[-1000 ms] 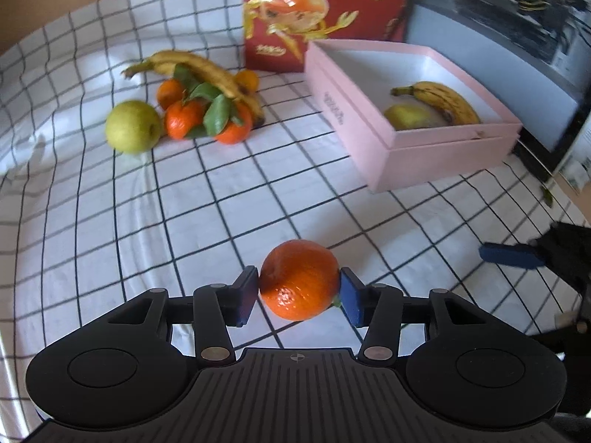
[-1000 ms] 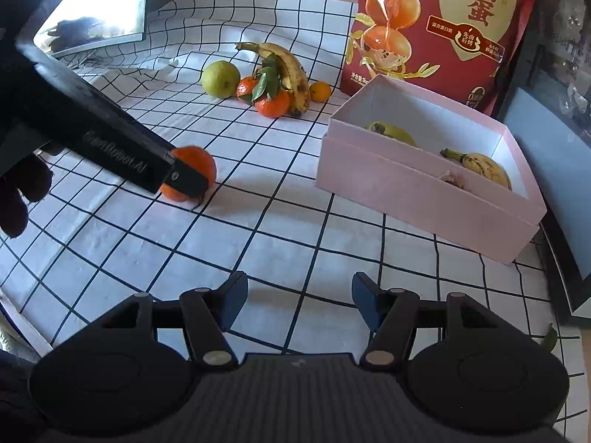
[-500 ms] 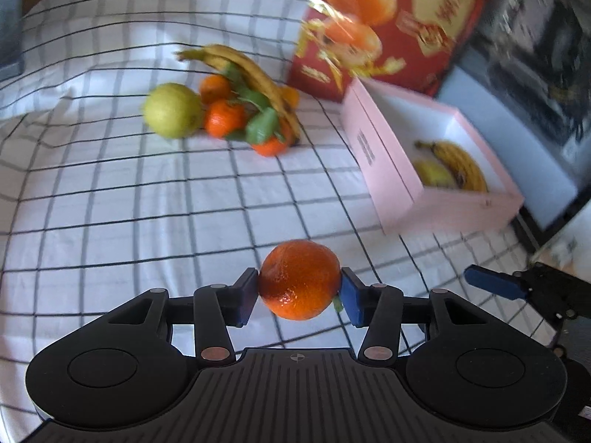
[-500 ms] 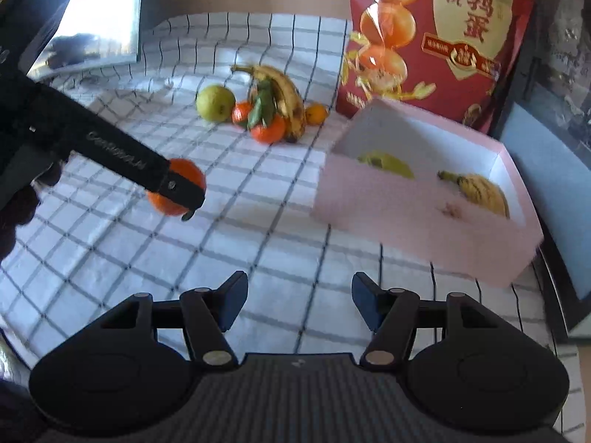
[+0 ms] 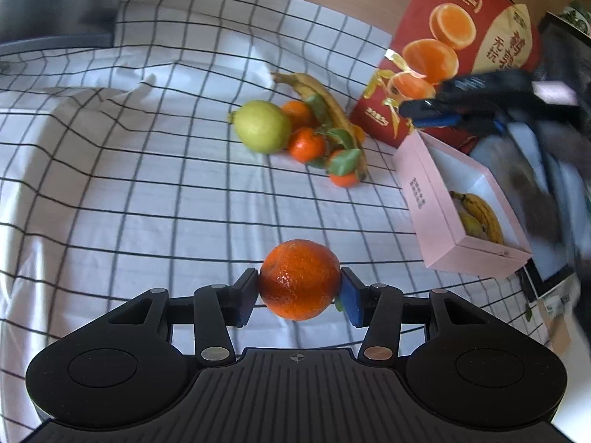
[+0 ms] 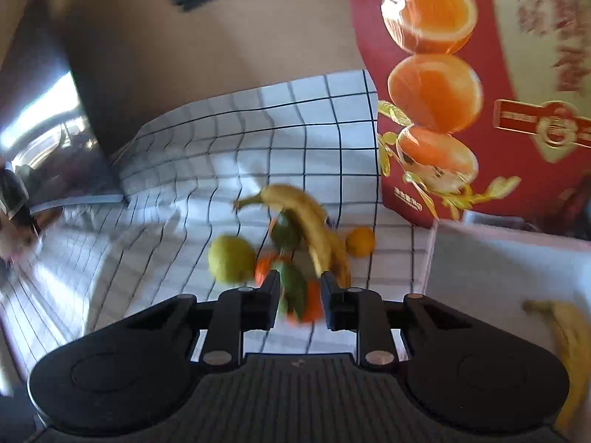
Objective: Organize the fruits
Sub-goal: 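Carry the mandarin into the pink box and open the left tool while the right tool grasps another mandarin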
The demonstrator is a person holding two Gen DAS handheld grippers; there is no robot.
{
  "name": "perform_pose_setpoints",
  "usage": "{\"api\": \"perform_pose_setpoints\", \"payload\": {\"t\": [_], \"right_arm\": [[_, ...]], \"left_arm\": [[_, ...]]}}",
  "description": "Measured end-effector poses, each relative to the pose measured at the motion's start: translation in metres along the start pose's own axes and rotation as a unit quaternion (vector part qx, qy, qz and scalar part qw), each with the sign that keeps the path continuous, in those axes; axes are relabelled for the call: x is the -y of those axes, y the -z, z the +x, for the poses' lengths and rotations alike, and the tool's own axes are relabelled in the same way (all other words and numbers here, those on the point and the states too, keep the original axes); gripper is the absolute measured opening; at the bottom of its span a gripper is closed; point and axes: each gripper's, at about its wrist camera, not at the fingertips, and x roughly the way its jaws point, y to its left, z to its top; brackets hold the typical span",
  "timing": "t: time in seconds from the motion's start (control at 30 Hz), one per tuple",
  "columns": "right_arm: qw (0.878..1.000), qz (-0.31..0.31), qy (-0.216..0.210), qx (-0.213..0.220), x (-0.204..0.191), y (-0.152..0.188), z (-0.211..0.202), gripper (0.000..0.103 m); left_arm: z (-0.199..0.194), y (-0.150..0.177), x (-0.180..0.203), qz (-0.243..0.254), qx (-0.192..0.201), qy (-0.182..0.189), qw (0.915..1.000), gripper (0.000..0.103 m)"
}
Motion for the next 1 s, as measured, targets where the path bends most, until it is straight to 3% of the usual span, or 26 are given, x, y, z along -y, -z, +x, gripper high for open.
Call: {"api": "perform_pose_setpoints", "payload": {"t": [0.1,0.2,0.43,0.5,0.53,0.63,0.77,0.9,1.0], "right_arm": [[0.998,0.013,0.046,-0.048,0.015,-0.036,0.042,0.023],[0.992,0.052,0.055,-0.096,0.035,-0.061,0.086,0.023],[0.985,0.083,0.093,-0.117,0.042,-0.066,0.136,0.024],[0.983,0.084,0.098,-0.128,0.042,-0.065,0.145,0.033],[0.983,0.079,0.107,-0.129,0.041,-0.064,0.147,0.04],[0.981,0.077,0.108,-0.141,0.043,-0.058,0.15,0.041],[0.98,0.071,0.098,-0.155,0.048,-0.046,0.149,0.032],[0.989,0.018,0.093,-0.117,0.034,-0.038,0.122,0.032],[0.995,0.016,0.049,-0.082,0.028,-0.028,0.073,0.032]], "left_arm": [[-0.003,0.0,-0.012,-0.01,0.006,0.0,0.9999,0.053],[-0.006,-0.002,-0.03,-0.028,0.005,0.003,0.9996,0.053],[-0.009,-0.007,-0.061,-0.054,0.004,-0.016,0.9984,0.053],[-0.008,-0.008,-0.066,-0.06,0.002,-0.016,0.9981,0.053],[-0.007,-0.009,-0.067,-0.061,0.001,-0.015,0.998,0.053],[-0.004,-0.009,-0.064,-0.054,-0.006,-0.013,0.9984,0.053],[0.001,-0.01,-0.052,-0.037,-0.013,-0.003,0.9992,0.053],[0.002,-0.011,-0.031,-0.014,-0.018,0.009,0.9997,0.053],[0.004,-0.008,-0.01,0.007,-0.024,0.023,0.9994,0.053]]}}
